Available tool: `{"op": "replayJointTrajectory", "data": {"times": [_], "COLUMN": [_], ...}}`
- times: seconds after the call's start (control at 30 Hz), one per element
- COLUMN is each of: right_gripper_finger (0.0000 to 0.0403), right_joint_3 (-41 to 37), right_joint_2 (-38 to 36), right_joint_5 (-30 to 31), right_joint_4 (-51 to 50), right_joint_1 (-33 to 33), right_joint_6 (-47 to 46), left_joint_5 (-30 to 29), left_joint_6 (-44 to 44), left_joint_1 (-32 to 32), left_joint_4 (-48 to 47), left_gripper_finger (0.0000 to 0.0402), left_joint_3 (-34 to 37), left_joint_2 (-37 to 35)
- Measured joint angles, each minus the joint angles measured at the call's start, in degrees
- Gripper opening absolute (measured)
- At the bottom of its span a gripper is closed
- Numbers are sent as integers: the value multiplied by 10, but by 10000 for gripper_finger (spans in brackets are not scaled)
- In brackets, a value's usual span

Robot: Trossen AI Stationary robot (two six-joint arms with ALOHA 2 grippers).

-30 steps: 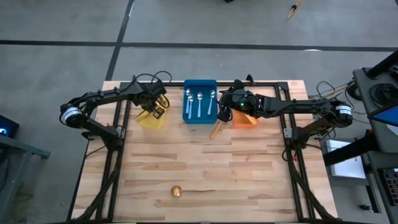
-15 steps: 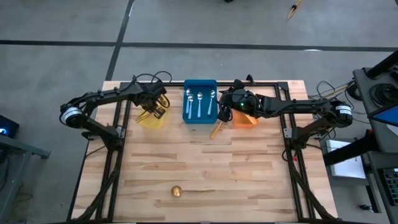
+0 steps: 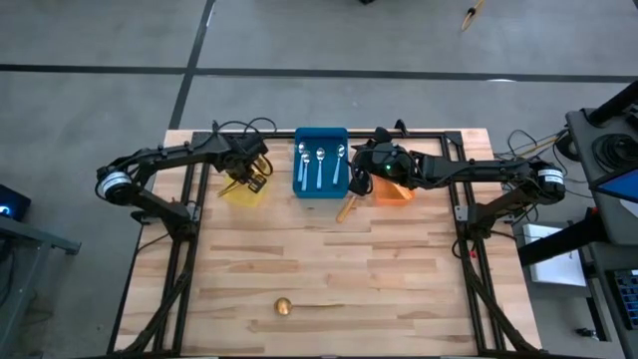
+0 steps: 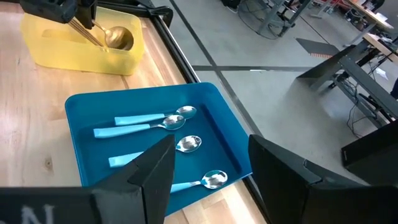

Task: Sort silverware by color (type)
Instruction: Put the gold spoon into the yellow bin

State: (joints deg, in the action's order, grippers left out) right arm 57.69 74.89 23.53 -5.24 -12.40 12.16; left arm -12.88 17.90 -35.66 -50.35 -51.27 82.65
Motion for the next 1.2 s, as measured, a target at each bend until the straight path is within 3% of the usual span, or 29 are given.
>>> {"op": "replayJointTrajectory", "data": {"times": [0.3, 0.5, 0.7, 1.2], "right_gripper_finger": [194, 194, 194, 194], "right_joint_3": [0, 0, 0, 0], "right_joint_2": [0, -7, -2, -2], "right_joint_5": [5, 84, 16, 15], "right_joint_4": [-4, -22, -14, -13], "right_joint_1": [0, -3, -10, -10], "right_joint_6": [12, 14, 14, 14], "left_joint_5": [0, 0, 0, 0], "left_joint_6": [8, 9, 9, -3], "left_joint_1": [5, 9, 13, 12], "left_joint_4": [16, 20, 39, 92], "left_gripper_finger": [7, 7, 7, 7], "left_joint_3": [16, 25, 41, 49], "left_joint_2": [0, 0, 0, 0]}}
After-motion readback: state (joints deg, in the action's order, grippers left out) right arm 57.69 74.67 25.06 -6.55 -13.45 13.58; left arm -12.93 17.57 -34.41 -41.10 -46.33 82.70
